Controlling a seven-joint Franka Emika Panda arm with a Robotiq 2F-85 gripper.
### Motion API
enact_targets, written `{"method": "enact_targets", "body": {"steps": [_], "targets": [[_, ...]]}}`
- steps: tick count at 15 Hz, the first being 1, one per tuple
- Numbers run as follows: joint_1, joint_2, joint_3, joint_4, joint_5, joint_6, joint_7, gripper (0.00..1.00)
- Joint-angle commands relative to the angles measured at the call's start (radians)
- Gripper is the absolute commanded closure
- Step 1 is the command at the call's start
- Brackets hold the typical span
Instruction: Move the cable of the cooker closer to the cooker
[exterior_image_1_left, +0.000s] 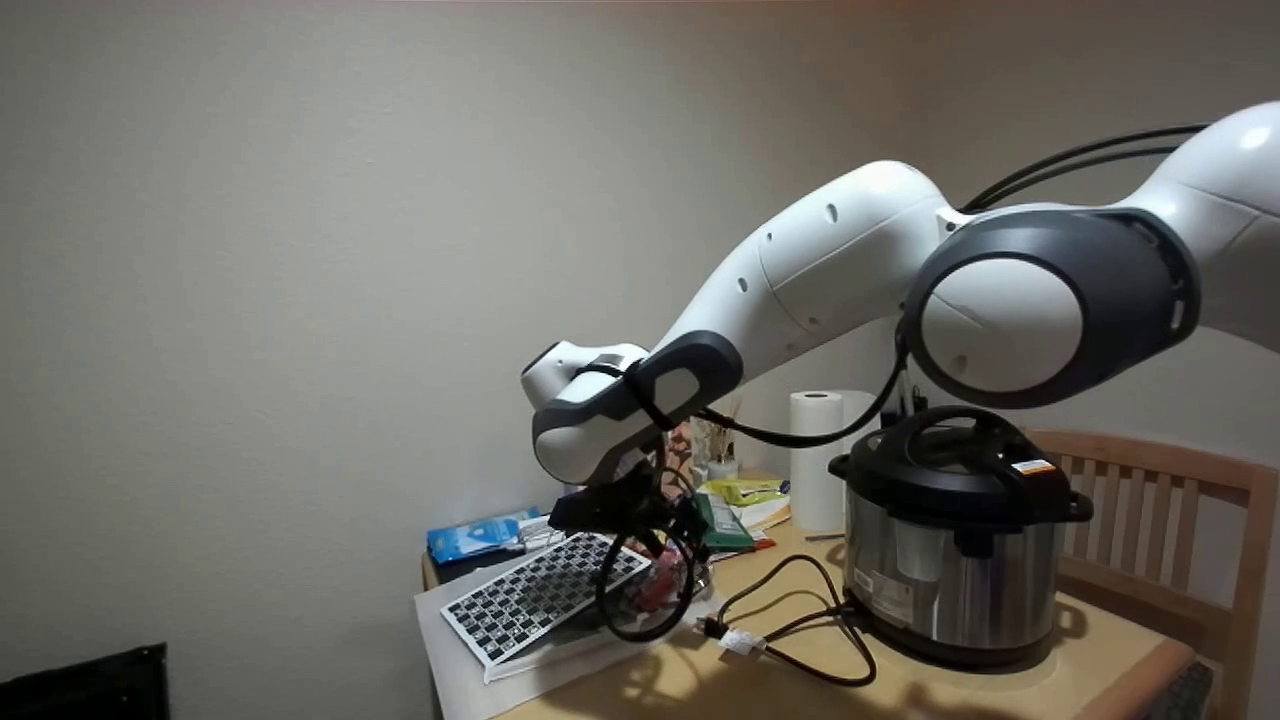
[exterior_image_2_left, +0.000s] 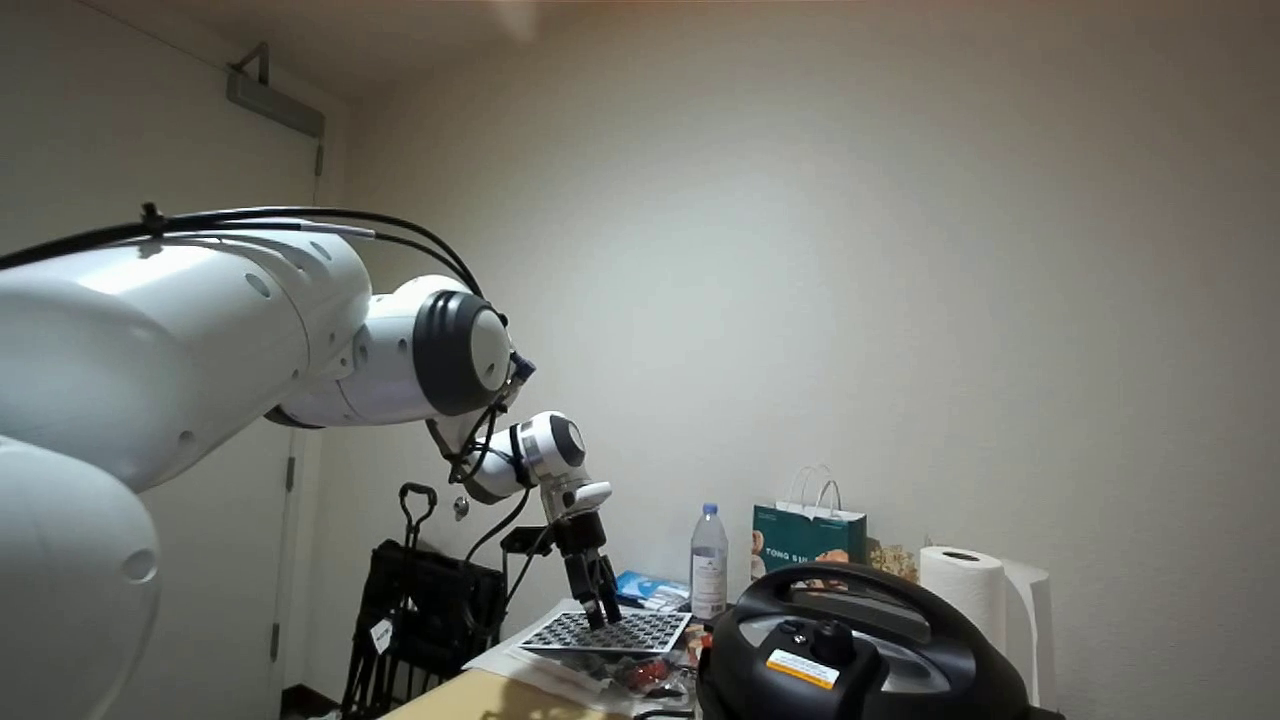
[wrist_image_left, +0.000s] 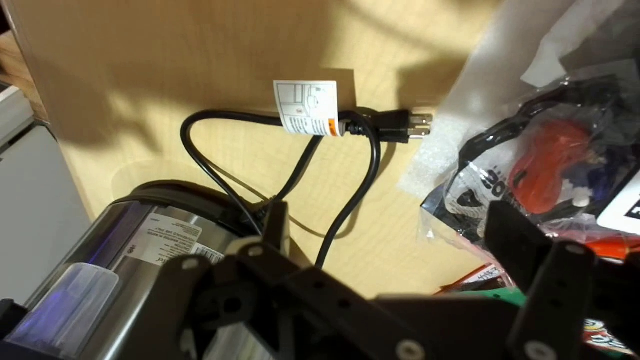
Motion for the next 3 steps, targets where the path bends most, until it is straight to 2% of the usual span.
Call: {"method": "enact_targets", "body": {"steps": [1,3], "targets": [[0.004,0.005,-0.003,0.009,0.003,-0.004,-0.001,0.0],[0.003,0.013,-0.004,0.011,0.003,-0.004,-0.001,0.0]]}}
